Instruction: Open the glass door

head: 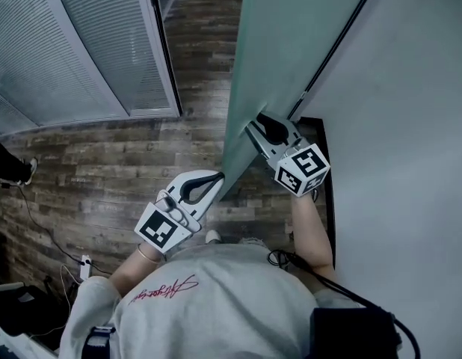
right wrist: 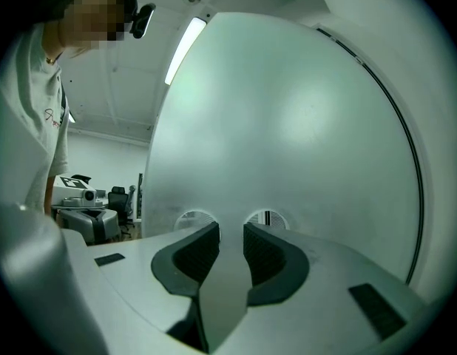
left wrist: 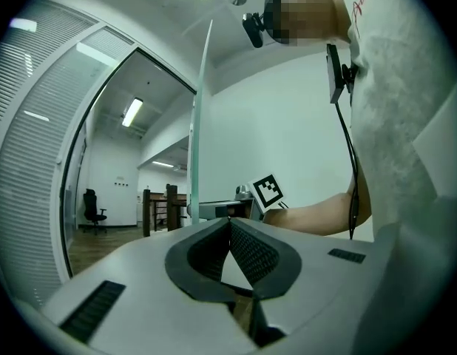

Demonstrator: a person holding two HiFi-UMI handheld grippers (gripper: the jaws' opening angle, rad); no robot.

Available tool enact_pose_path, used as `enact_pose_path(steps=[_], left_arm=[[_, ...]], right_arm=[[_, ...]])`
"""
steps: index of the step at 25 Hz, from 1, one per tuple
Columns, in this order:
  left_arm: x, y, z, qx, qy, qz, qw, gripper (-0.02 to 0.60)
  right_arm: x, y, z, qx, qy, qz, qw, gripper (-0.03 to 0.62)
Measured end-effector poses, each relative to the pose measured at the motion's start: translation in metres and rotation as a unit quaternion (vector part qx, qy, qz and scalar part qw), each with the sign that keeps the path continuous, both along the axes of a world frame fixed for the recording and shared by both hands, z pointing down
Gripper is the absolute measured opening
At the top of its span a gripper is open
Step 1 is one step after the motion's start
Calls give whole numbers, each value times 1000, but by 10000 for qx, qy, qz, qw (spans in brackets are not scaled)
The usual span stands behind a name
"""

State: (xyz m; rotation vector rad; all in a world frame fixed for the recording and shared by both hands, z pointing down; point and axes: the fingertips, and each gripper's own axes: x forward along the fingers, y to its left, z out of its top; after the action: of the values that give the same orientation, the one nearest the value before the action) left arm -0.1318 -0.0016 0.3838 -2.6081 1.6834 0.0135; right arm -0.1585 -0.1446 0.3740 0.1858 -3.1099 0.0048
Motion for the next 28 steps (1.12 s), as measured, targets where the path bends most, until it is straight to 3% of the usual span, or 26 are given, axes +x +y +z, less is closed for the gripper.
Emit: enact_pose_path(steps=[8,13,18,28], left_arm=[[57,-5,-3,61,-61,816,9966,12],[94,-10,-9,223,-352,1245,9913,12],[123,-13,-11,5,-173,1546,9878,12],[192,-27,-14,54,-212,2063,9782,12]], right_arm=[[47,8,0,9,-8,-209,9998,110],[79,7,-1,-3,13,-341,9994,110],[105,6,-4,-27,-10,-454,9990,110],[167,0,-4,-39,-55,-550,9985,110]])
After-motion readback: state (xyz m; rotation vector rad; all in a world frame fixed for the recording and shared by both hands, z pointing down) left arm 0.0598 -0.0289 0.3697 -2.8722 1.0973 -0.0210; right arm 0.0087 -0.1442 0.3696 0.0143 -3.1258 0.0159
